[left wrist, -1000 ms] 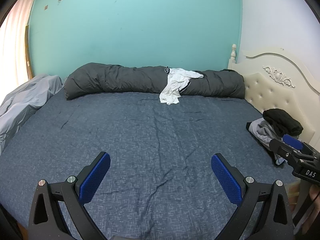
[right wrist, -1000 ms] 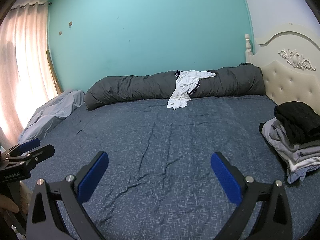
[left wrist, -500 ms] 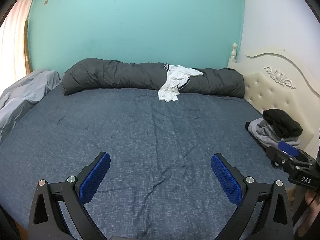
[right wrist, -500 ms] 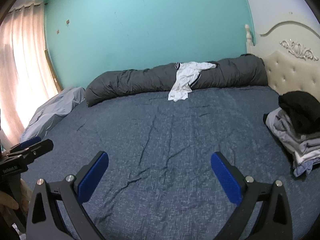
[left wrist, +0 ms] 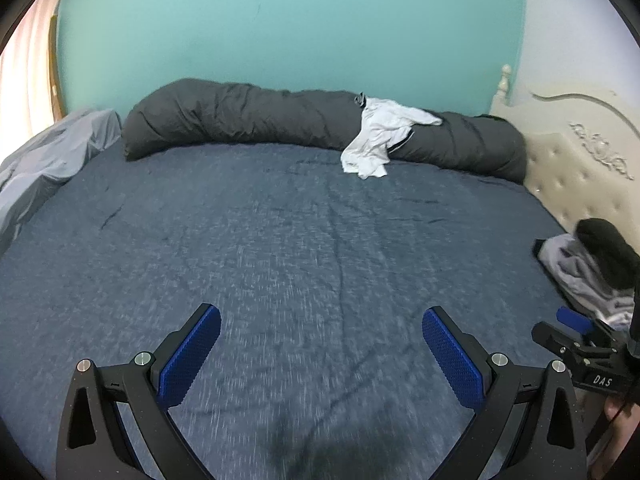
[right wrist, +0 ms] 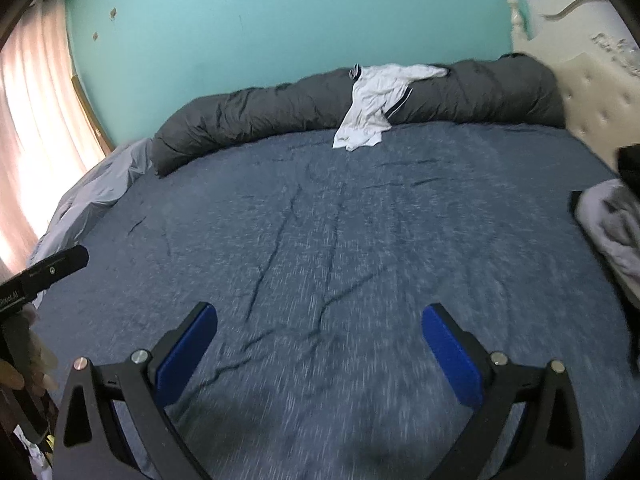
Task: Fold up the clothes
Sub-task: 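Move the right tool to the white shirt and grasp its hem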
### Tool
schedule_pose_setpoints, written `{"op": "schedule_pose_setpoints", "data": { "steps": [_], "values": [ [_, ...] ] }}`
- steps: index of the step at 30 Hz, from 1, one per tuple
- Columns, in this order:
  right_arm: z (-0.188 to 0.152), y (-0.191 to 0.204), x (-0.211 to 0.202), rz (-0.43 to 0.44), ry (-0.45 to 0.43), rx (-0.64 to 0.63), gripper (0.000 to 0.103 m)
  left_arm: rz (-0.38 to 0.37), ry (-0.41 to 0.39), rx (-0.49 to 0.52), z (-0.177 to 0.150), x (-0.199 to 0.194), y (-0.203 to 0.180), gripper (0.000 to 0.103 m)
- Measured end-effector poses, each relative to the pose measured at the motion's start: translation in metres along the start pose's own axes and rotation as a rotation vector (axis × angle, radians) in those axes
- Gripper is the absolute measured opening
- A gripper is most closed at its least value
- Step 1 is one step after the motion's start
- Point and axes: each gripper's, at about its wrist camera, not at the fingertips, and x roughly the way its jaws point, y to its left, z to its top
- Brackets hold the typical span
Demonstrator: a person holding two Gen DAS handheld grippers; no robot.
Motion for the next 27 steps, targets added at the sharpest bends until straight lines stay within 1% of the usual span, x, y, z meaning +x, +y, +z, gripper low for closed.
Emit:
{"op": "schedule_pose_setpoints", "data": {
  "steps": [2, 5, 8, 10, 16, 21, 25, 27],
  "values": [
    [0.013, -0.008, 0.028, 0.001, 0.014, -0.010, 0.103, 0.001, 0.010, -0.004, 0.012, 0.034, 0.002, 0.103],
    [0.039, -0.018, 0.081, -0.004, 0.037, -0.023, 0.103, -0.007, 0.026, -0.010, 0.031, 0.085, 0.002, 0.103],
    [0.067, -0.020, 0.131, -0.038, 0.045, -0.059, 0.103, -0.012, 0.049, -0.032, 0.050, 0.134, 0.007, 0.103],
    [0.081, -0.018, 0.152, -0.044, 0.047, -0.067, 0.103, -0.011, 0.063, -0.055, 0.062, 0.160, 0.012, 0.103],
    [0.126, -0.028, 0.213, -0.069, 0.075, -0.049, 0.103, 0.001, 0.103, -0.093, 0.093, 0.215, 0.022, 0.103],
    [0.163, -0.044, 0.252, -0.081, 0.109, -0.014, 0.103, -0.002, 0.127, -0.123, 0.115, 0.245, 0.031, 0.103],
    [0.196, -0.049, 0.285, -0.136, 0.116, -0.037, 0.103, -0.046, 0.170, -0.173, 0.129, 0.271, 0.042, 0.103],
    [0.212, -0.051, 0.308, -0.181, 0.134, -0.022, 0.102, -0.046, 0.180, -0.201, 0.136, 0.281, 0.051, 0.103]
  ]
}}
